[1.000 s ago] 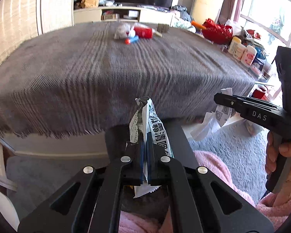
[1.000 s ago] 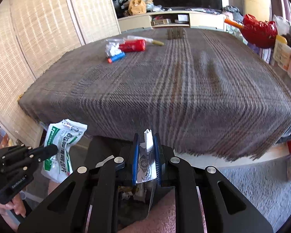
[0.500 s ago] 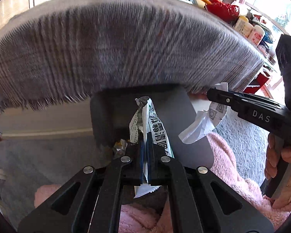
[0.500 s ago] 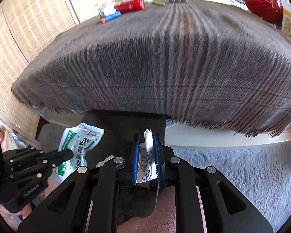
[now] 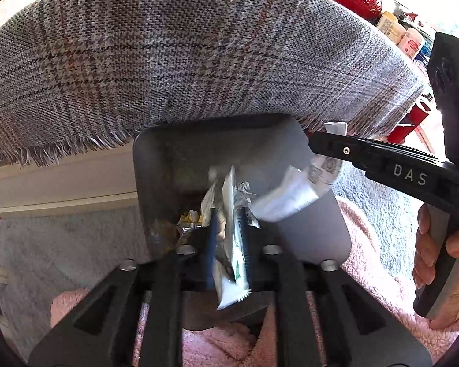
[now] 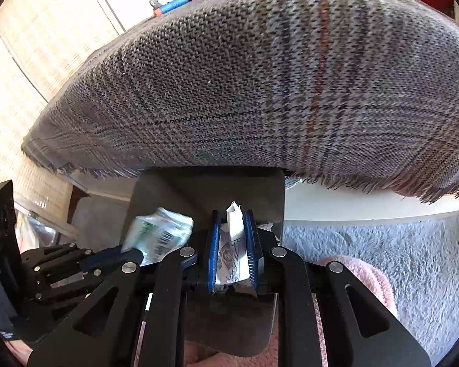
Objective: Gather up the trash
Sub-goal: 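Lower both held items into the bin and open both tools, then raise both open tools back over the table toward the remaining trash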
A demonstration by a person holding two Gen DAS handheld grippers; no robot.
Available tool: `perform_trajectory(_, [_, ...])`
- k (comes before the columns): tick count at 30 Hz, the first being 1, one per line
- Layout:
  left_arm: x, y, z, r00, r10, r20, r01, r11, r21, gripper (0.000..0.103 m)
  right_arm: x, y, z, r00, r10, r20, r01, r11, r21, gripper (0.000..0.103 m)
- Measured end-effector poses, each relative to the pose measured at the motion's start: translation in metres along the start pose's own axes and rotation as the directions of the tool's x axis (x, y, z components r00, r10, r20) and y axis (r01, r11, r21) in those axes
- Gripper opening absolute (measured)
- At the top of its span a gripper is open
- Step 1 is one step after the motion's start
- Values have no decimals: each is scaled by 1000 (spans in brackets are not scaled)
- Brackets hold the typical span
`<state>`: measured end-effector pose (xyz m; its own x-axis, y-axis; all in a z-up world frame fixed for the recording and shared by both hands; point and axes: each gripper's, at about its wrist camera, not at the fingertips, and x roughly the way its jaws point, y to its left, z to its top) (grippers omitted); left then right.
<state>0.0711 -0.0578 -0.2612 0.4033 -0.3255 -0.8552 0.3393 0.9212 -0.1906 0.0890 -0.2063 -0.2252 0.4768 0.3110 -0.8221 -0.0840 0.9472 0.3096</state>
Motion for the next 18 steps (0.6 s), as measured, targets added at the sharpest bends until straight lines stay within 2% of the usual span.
perform_trajectory(1, [-3, 3, 0, 1000, 2, 1, -2, 1000, -1, 31, 1, 0, 0, 1000, 6, -4, -6, 1000, 3, 24])
perform_trajectory(3, [-7, 9, 0, 1000, 7, 5, -7, 1000, 0, 35, 1, 1, 0, 1000, 10, -3, -10, 1000, 7, 54])
perform_trajectory(4, [-10, 13, 1, 1000, 8, 6, -8, 1000, -1, 36, 0, 2, 0, 1000, 7, 3, -8, 1000, 7, 58])
perform_trajectory(7, [-17, 17, 4, 1000, 17, 14, -17, 1000, -4, 43, -4, 3, 1, 1000, -13, 9, 13, 1000, -1, 59])
perform_trajectory(11, [-32, 18, 6, 998, 37, 44, -37, 999, 10, 71, -12, 3, 2, 999, -30, 30, 29, 999, 16, 90])
perform_trajectory(12, [-37, 18, 6, 998, 42, 52, -43, 999, 11, 74, -15, 3, 3, 999, -35, 37, 34, 999, 20, 98])
perform_trajectory(14, [-45, 17, 7, 997, 46, 64, -47, 999, 11, 84, -20, 0, 4, 998, -48, 45, 47, 999, 22, 100])
perform_trajectory(18, [-63, 16, 8, 995, 53, 88, -54, 998, 13, 95, -34, -4, 9, 997, -62, 52, 62, 998, 14, 100])
